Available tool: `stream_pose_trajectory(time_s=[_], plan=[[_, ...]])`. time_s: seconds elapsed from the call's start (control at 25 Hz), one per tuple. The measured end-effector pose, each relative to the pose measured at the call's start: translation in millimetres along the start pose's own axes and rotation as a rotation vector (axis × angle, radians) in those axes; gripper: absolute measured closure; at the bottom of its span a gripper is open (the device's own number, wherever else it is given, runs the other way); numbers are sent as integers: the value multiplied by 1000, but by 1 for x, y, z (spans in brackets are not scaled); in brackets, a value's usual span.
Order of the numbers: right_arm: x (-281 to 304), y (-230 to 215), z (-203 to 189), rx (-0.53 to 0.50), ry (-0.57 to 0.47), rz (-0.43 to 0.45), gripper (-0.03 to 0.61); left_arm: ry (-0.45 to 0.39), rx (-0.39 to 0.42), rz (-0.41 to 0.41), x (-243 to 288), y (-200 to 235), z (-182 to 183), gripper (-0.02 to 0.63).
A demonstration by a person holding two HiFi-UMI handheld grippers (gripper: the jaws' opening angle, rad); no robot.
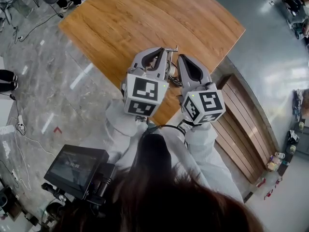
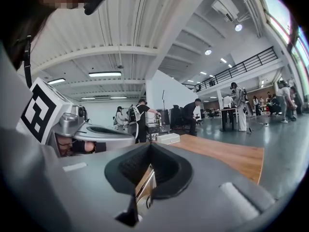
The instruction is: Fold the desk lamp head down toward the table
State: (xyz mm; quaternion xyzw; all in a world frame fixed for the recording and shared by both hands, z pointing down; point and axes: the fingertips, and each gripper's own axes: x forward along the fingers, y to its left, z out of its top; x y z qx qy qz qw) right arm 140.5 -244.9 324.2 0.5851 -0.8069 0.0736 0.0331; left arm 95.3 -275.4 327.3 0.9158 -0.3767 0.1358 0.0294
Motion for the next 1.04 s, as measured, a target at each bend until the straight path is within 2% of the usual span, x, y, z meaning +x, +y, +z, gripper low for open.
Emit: stream_pose_trajectory(time_s=[1.04], plan=[[-1,2,1,-8,-2,5,578,-13,-18,3,-3,3,2,612]])
